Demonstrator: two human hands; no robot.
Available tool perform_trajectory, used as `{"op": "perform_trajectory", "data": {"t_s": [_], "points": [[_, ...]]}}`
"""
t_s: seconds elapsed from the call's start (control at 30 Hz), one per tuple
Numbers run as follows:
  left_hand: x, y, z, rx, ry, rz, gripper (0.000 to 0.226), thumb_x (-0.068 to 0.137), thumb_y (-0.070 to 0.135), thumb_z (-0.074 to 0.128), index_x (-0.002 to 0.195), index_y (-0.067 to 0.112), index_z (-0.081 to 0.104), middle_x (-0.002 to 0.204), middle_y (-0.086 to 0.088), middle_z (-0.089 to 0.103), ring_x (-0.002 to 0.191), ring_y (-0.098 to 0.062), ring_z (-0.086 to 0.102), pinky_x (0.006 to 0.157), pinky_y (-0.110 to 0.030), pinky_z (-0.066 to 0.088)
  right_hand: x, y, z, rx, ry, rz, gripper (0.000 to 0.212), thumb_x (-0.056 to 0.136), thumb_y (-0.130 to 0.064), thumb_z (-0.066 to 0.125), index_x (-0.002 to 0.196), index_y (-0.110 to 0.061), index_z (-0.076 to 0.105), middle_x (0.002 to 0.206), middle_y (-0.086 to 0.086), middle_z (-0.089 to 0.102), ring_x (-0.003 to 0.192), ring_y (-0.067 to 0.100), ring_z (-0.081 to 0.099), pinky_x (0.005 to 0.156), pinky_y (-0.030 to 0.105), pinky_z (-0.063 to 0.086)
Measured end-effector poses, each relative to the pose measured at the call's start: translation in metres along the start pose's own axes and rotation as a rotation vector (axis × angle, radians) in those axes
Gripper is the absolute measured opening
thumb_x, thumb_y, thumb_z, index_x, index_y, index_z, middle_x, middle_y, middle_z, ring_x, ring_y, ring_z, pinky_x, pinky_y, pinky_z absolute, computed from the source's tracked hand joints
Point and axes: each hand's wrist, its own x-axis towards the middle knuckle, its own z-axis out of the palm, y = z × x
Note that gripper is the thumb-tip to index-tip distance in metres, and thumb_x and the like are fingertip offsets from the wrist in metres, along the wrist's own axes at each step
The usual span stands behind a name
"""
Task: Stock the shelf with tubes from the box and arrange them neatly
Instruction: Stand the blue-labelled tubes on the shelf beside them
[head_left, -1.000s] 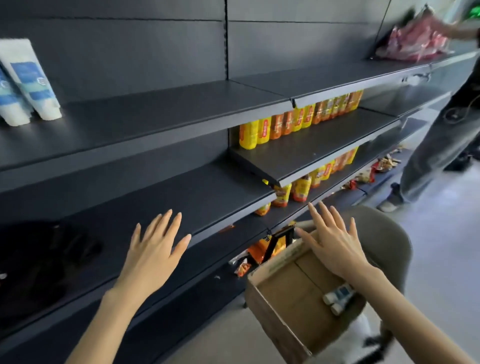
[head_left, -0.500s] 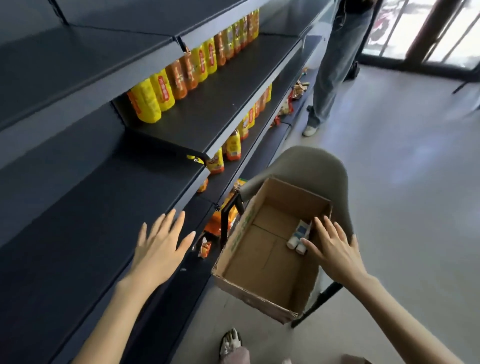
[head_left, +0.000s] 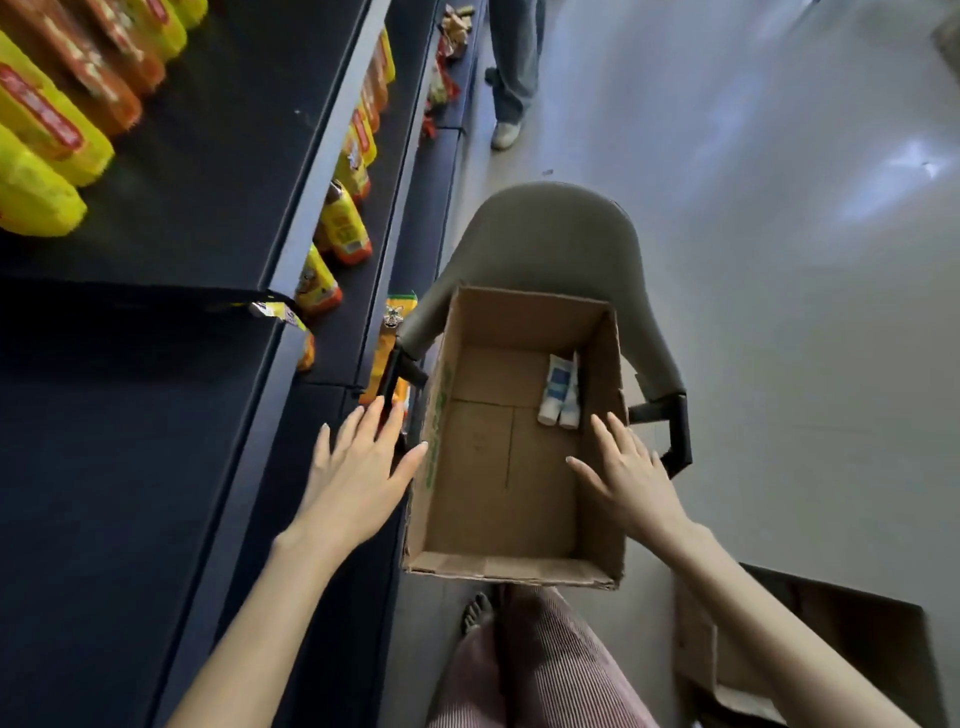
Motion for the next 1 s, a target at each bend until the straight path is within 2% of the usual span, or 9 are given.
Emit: {"op": "perform_trajectory", "data": {"t_s": [0.17, 0.37, 0.6, 0.73, 0.87, 1.0], "points": [[0.048, 0.019, 0.011, 0.056, -0.081, 0.076, 0.065, 0.096, 0.056, 0.017, 0.152, 0.026, 0.001, 0.161, 0.001, 0.003, 0.147, -0.018, 0.002, 0.117, -0.045, 0.004, 0.046, -0.004, 0.023, 0.137, -0.059, 0.015, 0.068, 0.097, -0.052, 0.034, 0.152, -0.018, 0.013, 0.16, 0.005, 0.011, 0.146, 0.024, 0.016, 0.116, 0.044, 0.024], [0.093, 0.03, 0.029, 0.13, -0.144, 0.102, 0.067, 0.094, 0.058, 0.011, 0.151, 0.026, -0.005, 0.161, 0.001, -0.004, 0.147, -0.018, -0.005, 0.117, -0.044, 0.001, 0.106, -0.001, 0.073, 0.264, -0.186, 0.109, 0.068, 0.098, -0.047, 0.038, 0.152, -0.015, 0.011, 0.159, 0.008, 0.014, 0.143, 0.028, 0.023, 0.108, 0.045, 0.036], [0.135, 0.038, 0.046, 0.015, -0.179, 0.121, 0.066, 0.094, 0.058, 0.015, 0.149, 0.031, -0.009, 0.16, 0.006, -0.009, 0.146, -0.013, -0.01, 0.117, -0.037, -0.002, 0.187, 0.014, 0.121, 0.465, -0.258, 0.253, 0.064, 0.099, -0.028, 0.046, 0.152, -0.014, 0.012, 0.154, 0.016, 0.018, 0.135, 0.035, 0.034, 0.108, 0.041, 0.035], [0.152, 0.041, 0.053, -0.049, -0.165, 0.136, 0.067, 0.09, 0.06, 0.012, 0.146, 0.035, -0.013, 0.159, 0.01, -0.007, 0.146, -0.008, -0.009, 0.116, -0.032, -0.004, 0.229, 0.019, 0.137, 0.638, -0.193, 0.366, 0.057, 0.099, -0.023, 0.046, 0.146, -0.004, 0.022, 0.147, 0.019, 0.033, 0.131, 0.03, 0.041, 0.108, 0.04, 0.036], [0.165, 0.042, 0.062, -0.119, -0.152, 0.133, 0.066, 0.09, 0.06, 0.013, 0.146, 0.037, -0.011, 0.159, 0.014, -0.004, 0.145, -0.005, -0.006, 0.112, -0.026, -0.007, 0.255, 0.011, 0.155, 0.705, -0.137, 0.474, 0.068, 0.098, -0.023, 0.049, 0.15, -0.003, 0.01, 0.152, 0.018, 0.027, 0.137, 0.03, 0.032, 0.112, 0.039, 0.031], [0.171, 0.046, 0.069, -0.201, -0.16, 0.137, 0.066, 0.09, 0.059, 0.015, 0.147, 0.037, -0.006, 0.158, 0.017, 0.001, 0.144, -0.001, -0.003, 0.112, -0.023, -0.003, 0.277, 0.0, 0.167, 0.839, -0.006, 0.652, 0.07, 0.094, -0.02, 0.055, 0.147, -0.001, 0.014, 0.149, 0.02, 0.027, 0.135, 0.033, 0.034, 0.109, 0.04, 0.034]]}}
